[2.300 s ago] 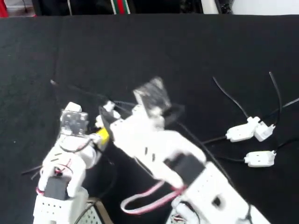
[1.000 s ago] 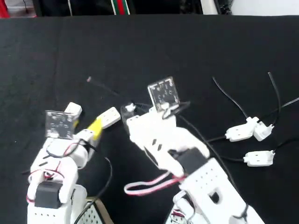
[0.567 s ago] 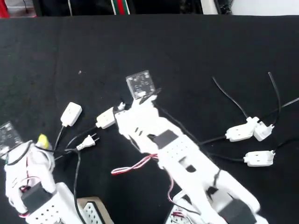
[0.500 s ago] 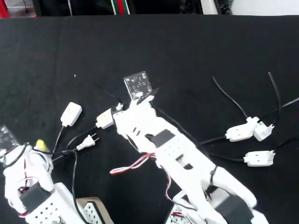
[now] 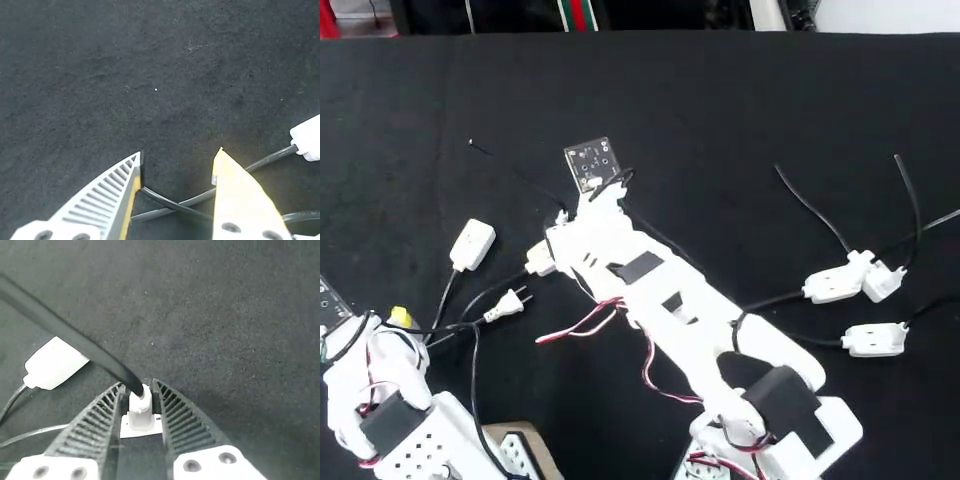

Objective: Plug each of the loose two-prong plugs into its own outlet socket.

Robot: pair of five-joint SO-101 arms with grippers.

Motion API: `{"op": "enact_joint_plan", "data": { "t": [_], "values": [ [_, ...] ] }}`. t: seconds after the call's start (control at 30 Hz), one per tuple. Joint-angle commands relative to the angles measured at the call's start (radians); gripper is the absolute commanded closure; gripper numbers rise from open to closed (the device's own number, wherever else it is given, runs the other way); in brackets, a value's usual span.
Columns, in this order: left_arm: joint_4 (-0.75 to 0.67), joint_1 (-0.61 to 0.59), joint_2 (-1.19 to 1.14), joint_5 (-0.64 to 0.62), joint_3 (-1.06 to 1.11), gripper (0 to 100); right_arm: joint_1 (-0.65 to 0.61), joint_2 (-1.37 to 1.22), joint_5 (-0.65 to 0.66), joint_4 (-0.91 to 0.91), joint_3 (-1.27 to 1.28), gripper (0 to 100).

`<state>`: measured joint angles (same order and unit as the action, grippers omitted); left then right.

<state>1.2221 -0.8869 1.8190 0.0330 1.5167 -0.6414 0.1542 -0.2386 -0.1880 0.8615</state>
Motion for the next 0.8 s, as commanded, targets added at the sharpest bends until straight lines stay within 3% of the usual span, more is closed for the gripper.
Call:
{"op": "enact_joint_plan", "data": {
  "t": [0.0, 0.77],
  "values": [
    [0.002, 0.002, 0.005, -0.003, -0.005, 76, -0.002, 0.002, -0.009, 0.021, -0.050, 98.7],
    [0.002, 0.007, 0.005, -0.003, -0.005, 76, 0.017, -0.114, -0.005, 0.021, -0.097, 98.7]
  ]
}}
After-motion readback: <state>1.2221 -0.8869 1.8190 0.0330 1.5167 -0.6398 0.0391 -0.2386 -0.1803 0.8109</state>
